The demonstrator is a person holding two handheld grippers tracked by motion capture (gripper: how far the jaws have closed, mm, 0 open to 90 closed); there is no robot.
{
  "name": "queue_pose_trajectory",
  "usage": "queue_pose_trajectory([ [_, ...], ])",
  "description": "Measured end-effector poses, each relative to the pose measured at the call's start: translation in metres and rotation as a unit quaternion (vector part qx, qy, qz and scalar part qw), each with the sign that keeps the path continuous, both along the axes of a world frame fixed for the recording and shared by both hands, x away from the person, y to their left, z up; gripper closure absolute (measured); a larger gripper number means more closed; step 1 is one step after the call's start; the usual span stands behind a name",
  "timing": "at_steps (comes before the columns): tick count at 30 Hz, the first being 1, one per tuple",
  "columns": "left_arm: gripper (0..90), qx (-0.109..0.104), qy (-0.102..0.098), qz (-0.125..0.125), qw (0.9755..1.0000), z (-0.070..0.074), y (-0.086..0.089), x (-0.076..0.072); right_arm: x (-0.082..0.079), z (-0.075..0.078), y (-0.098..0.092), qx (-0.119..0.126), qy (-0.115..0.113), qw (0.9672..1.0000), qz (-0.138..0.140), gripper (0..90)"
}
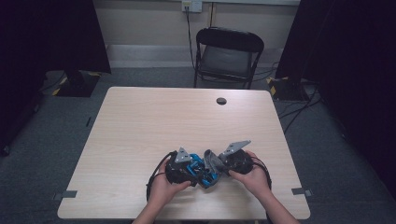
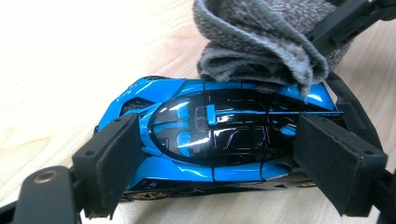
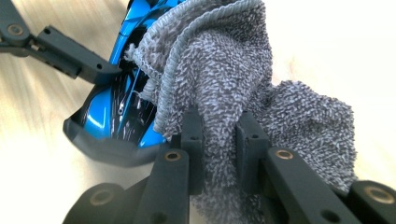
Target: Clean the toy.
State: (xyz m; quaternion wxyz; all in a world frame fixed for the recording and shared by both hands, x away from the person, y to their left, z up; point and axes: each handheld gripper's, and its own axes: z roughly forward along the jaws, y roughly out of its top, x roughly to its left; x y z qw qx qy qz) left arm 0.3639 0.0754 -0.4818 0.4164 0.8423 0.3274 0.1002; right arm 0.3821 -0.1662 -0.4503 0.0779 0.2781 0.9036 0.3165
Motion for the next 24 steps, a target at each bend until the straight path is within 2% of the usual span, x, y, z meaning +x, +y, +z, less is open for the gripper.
queue_pose_trajectory([
  [24,15.4,-0.001,0.000,0.001,1.0000,0.000,0.000,0.000,-0.017,0.004,-0.027,0.002,0.027,0.9995,0.013,77.7],
])
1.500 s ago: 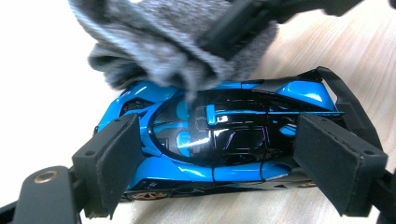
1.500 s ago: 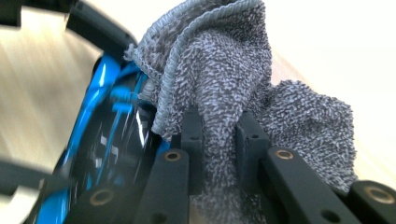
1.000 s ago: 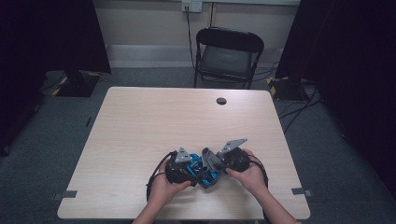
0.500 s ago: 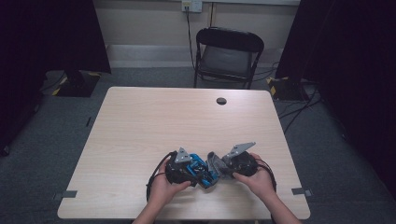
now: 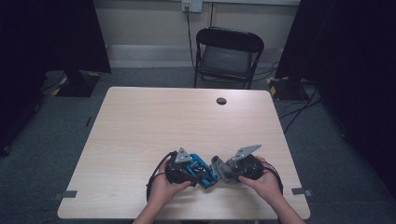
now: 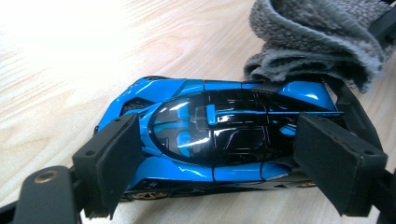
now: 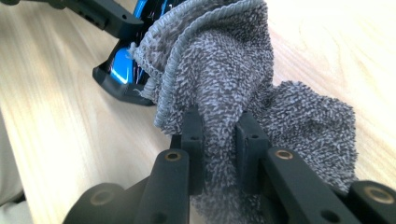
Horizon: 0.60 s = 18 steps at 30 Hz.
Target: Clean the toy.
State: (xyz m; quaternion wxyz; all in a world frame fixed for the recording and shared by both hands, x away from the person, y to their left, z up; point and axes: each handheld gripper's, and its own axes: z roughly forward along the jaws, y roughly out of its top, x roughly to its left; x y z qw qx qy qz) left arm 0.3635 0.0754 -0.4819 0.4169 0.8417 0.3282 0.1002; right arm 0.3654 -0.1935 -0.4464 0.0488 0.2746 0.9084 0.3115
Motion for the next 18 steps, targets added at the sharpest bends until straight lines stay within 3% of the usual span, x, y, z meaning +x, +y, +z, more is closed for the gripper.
queue_pose_trajectory([
  [2,15.4,0.000,0.000,0.000,1.0000,0.000,0.000,0.000,0.000,0.001,-0.003,0.001,0.001,1.0000,0.000,77.6],
  [8,15.6,-0.004,-0.001,0.001,1.0000,-0.001,0.000,0.000,0.015,0.016,-0.005,0.009,-0.029,0.9988,-0.038,77.6],
  [18,15.6,-0.007,-0.004,0.000,1.0000,-0.002,0.001,0.000,0.062,-0.002,0.073,-0.005,-0.064,0.9960,-0.062,77.1],
])
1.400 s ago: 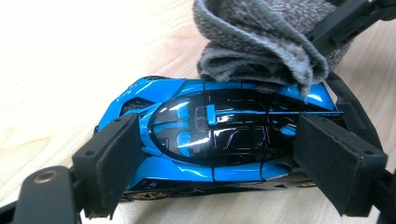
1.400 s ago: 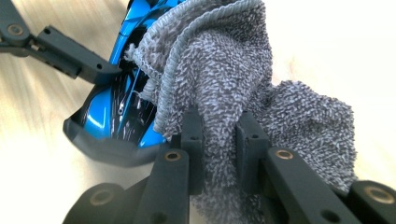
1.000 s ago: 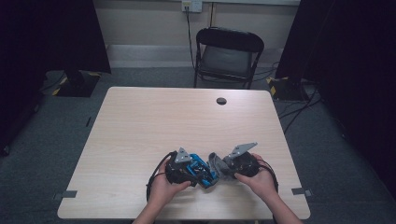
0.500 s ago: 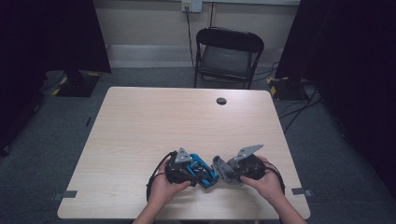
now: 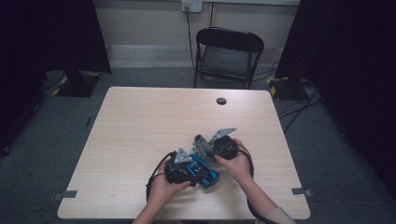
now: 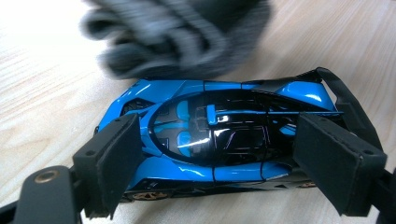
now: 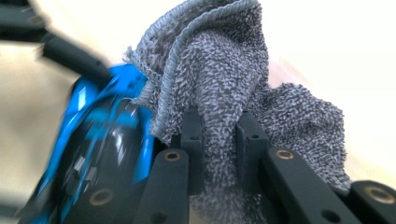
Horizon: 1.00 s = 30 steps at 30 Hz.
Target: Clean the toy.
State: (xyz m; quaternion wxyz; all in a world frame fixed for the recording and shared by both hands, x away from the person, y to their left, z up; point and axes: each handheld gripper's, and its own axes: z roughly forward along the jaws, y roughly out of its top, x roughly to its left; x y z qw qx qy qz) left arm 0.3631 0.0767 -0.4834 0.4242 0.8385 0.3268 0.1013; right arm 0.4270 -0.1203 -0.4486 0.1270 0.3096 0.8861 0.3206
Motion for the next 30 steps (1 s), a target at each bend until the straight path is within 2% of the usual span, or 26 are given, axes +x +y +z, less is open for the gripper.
queue_pose_trajectory([
  [3,15.6,-0.001,-0.001,0.000,1.0000,0.000,0.000,0.000,0.008,-0.002,0.016,-0.012,-0.005,0.9999,0.003,76.7],
  [5,15.6,-0.001,-0.001,0.000,1.0000,0.000,0.000,0.000,0.010,-0.004,0.025,-0.032,-0.002,0.9994,0.010,76.8],
  [8,15.6,0.001,-0.003,0.000,1.0000,0.000,0.000,0.000,0.008,-0.005,0.028,-0.036,0.006,0.9990,0.025,77.0],
  [21,15.6,0.003,-0.003,0.000,1.0000,0.000,-0.001,-0.001,-0.020,-0.002,-0.011,-0.029,0.044,0.9972,0.053,77.2],
  [26,15.5,0.004,-0.001,-0.001,1.0000,0.000,-0.001,-0.001,-0.032,-0.001,-0.028,-0.016,0.053,0.9970,0.054,77.2],
  [30,15.5,0.005,0.002,-0.002,1.0000,0.001,-0.001,0.000,-0.040,0.001,-0.038,-0.017,0.057,0.9967,0.056,77.2],
])
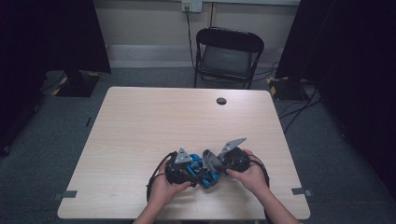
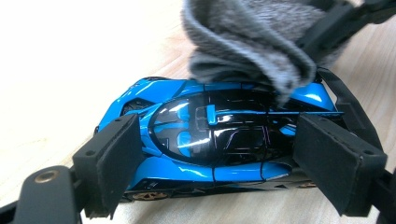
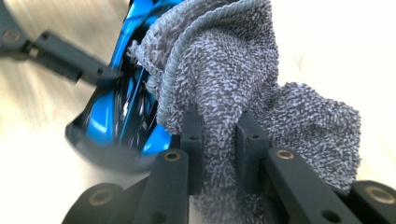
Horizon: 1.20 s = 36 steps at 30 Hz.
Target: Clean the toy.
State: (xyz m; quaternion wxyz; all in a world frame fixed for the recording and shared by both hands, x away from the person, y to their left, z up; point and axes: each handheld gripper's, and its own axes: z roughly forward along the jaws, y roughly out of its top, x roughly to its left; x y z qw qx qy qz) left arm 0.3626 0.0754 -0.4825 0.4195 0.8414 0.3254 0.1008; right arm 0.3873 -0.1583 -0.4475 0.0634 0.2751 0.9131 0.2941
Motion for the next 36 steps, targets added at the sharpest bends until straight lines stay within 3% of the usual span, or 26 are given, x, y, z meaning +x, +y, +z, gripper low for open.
queue_pose_trajectory([
  [6,15.5,0.000,0.002,0.001,1.0000,0.000,0.000,0.001,-0.008,0.006,-0.016,-0.006,-0.001,1.0000,0.000,77.2],
  [9,15.5,0.002,0.004,-0.001,1.0000,0.001,0.000,0.001,-0.006,0.011,-0.026,-0.002,-0.017,0.9997,-0.018,77.2],
  [12,15.8,0.005,0.009,-0.006,0.9999,0.002,0.000,0.003,0.000,0.015,-0.034,0.017,-0.041,0.9983,-0.039,77.1],
  [18,15.9,0.016,0.020,-0.010,0.9996,0.006,-0.001,0.007,0.021,0.011,-0.032,0.023,-0.071,0.9943,-0.076,76.9],
  [24,19.6,0.015,0.027,-0.022,0.9993,0.008,0.004,0.010,0.052,0.005,-0.021,0.021,-0.076,0.9924,-0.095,75.8],
  [27,17.2,0.019,0.022,-0.021,0.9994,0.011,0.006,0.012,0.065,0.003,-0.015,0.014,-0.080,0.9917,-0.099,75.7],
  [31,17.3,0.023,0.022,-0.023,0.9992,0.015,0.009,0.015,0.081,0.001,-0.010,0.020,-0.073,0.9912,-0.109,75.4],
  [36,17.3,0.015,0.024,-0.017,0.9995,0.019,0.015,0.016,0.089,-0.004,-0.003,0.011,-0.073,0.9913,-0.109,70.2],
])
